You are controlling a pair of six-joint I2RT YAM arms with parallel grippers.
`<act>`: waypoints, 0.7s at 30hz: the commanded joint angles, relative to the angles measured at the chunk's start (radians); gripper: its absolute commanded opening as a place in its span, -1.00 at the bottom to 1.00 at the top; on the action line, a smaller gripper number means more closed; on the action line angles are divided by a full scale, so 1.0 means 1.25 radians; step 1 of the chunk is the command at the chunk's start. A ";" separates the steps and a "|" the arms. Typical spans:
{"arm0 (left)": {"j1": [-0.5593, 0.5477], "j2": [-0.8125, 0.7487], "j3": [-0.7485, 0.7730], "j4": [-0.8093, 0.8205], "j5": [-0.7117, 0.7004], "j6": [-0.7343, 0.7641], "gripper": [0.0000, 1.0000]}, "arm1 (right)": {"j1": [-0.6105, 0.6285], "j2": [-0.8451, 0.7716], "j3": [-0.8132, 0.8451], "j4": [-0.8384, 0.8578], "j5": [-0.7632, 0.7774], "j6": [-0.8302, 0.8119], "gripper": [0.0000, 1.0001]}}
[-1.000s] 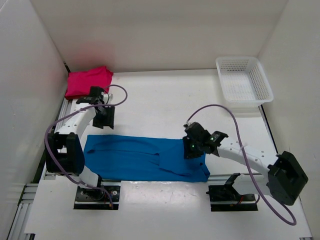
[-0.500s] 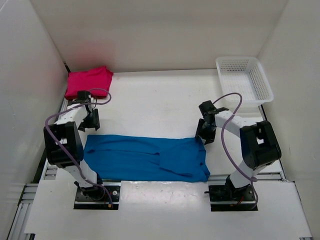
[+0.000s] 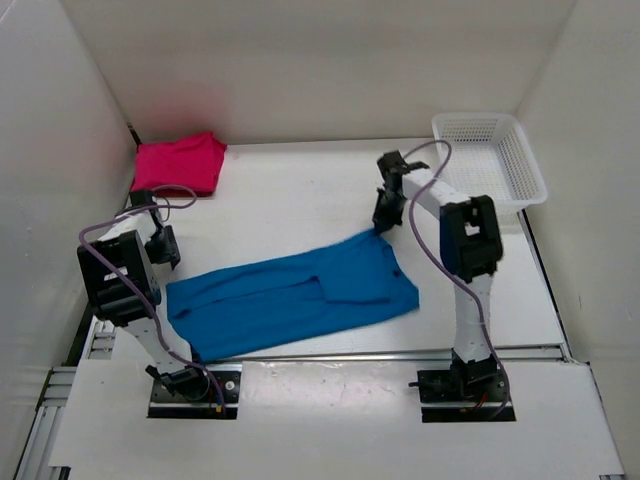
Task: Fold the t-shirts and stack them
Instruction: Rotate the tshirt 90 degrees
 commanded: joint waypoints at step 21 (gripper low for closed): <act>-0.126 -0.078 -0.016 -0.140 0.292 0.000 0.42 | -0.086 -0.019 0.200 0.130 0.056 0.103 0.39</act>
